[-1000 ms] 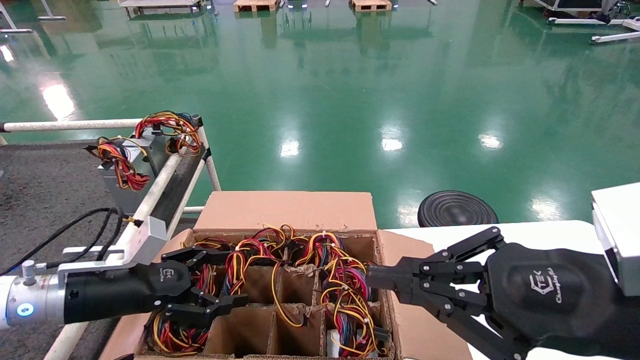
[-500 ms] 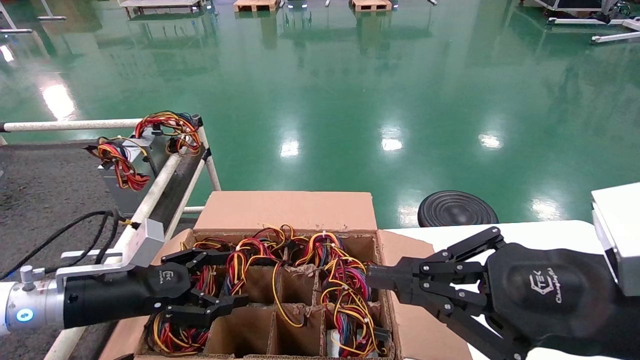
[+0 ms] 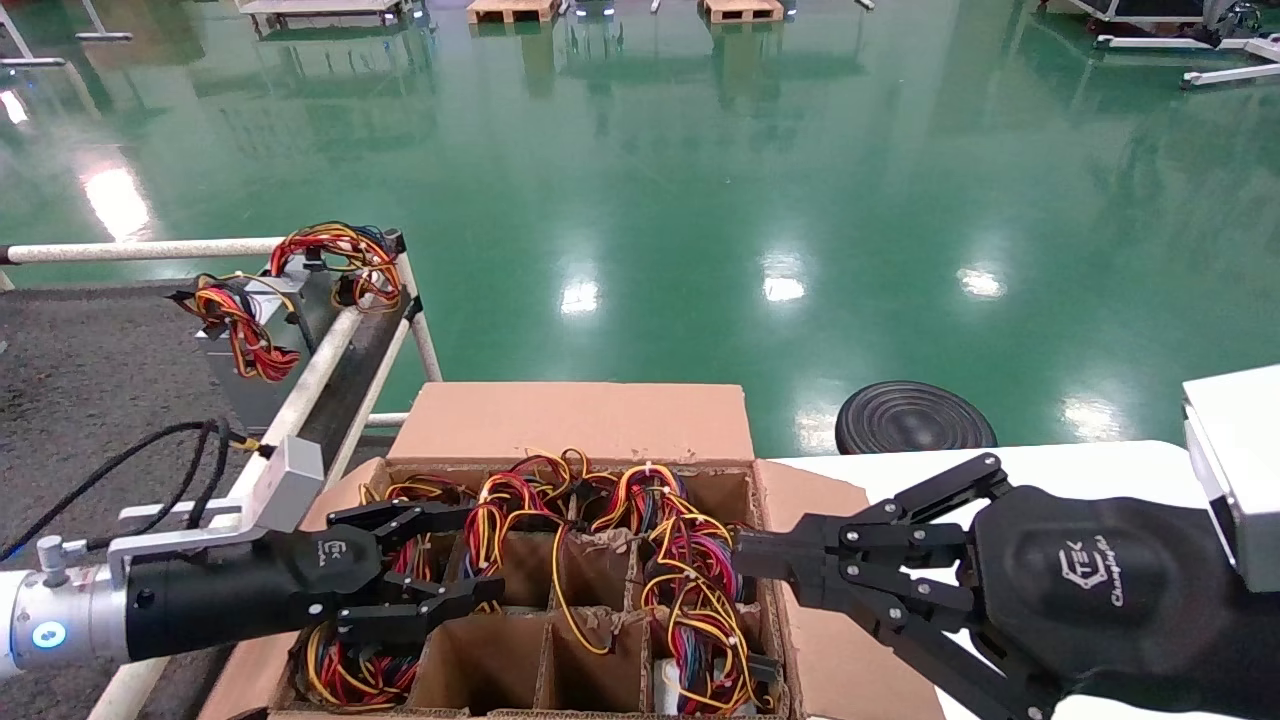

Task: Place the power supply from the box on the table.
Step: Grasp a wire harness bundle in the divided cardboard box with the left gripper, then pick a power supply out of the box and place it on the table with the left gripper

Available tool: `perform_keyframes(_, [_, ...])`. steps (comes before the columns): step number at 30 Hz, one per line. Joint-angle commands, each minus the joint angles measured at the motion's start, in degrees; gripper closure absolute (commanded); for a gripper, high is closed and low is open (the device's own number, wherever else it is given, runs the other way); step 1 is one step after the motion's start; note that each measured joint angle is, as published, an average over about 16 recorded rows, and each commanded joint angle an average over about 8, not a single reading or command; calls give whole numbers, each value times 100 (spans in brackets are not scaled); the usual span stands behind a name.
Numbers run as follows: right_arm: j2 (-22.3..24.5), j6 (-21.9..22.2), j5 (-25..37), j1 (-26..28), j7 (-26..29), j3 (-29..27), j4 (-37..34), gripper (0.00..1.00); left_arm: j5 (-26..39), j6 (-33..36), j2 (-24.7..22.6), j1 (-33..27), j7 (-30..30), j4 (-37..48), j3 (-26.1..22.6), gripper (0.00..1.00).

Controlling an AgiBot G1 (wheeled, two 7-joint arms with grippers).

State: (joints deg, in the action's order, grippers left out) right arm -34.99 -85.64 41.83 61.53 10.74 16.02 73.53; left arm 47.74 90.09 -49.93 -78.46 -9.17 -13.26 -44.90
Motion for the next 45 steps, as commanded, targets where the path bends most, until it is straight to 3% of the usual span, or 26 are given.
perform_keyframes(1, [0, 0, 0, 0, 0, 0, 0, 100, -14, 7, -2, 4, 13, 10, -2, 100])
perform_keyframes(25, [0, 0, 0, 0, 0, 0, 0, 100, 218, 95, 58, -250, 194, -52, -432, 100])
perform_keyframes(45, [0, 0, 0, 0, 0, 0, 0, 100, 81, 151, 116, -446, 64, -93, -389, 100])
